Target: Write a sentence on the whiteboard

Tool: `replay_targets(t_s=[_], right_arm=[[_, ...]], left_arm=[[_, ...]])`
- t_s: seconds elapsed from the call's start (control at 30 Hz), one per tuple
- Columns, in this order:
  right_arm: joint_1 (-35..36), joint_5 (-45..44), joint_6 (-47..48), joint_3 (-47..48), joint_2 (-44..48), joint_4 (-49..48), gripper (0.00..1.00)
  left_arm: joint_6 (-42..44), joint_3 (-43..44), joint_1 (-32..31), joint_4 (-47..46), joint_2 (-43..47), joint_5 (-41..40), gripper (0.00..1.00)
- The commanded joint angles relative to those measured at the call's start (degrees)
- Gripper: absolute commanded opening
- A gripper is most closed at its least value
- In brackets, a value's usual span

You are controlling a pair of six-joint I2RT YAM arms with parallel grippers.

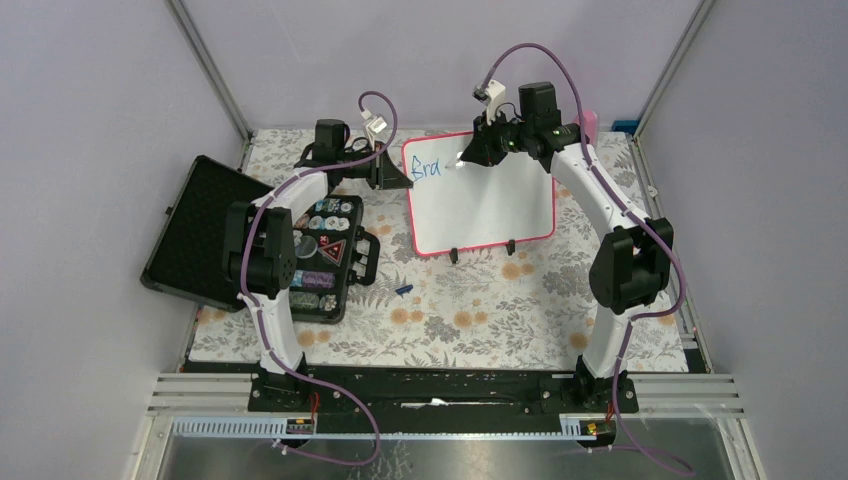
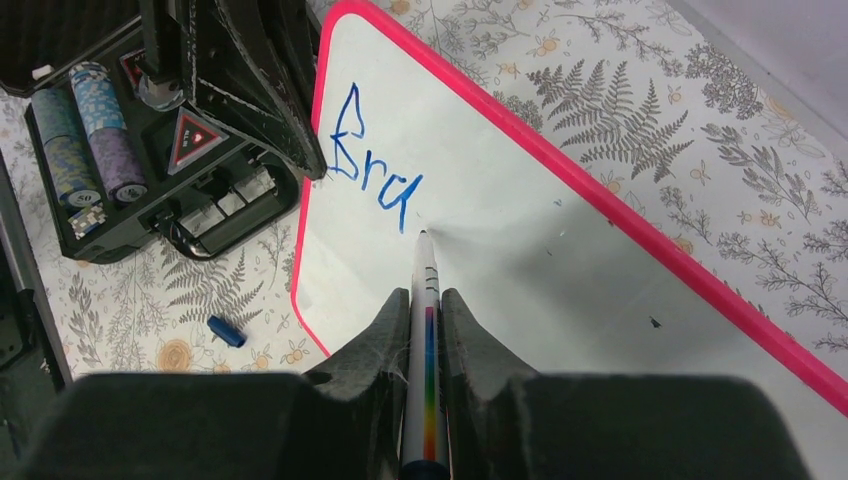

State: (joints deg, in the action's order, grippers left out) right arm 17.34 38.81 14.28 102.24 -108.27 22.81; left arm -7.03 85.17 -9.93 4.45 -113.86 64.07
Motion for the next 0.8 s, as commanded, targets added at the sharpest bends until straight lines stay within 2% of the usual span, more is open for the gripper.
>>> replay_targets(t_s=[0.0, 0.77], right_arm=[[0.04, 1.99, -1.49, 2.56, 1.66, -3.38, 0.00], [0.34, 0.87, -1.29, 4.03, -1.12, -3.29, 0.00]], left_arm=[[2.28, 1.38, -2.19, 0.41, -1.27, 1.05, 0.00], [2.11, 1.62, -2.19, 0.41, -1.45, 1.03, 0.00]])
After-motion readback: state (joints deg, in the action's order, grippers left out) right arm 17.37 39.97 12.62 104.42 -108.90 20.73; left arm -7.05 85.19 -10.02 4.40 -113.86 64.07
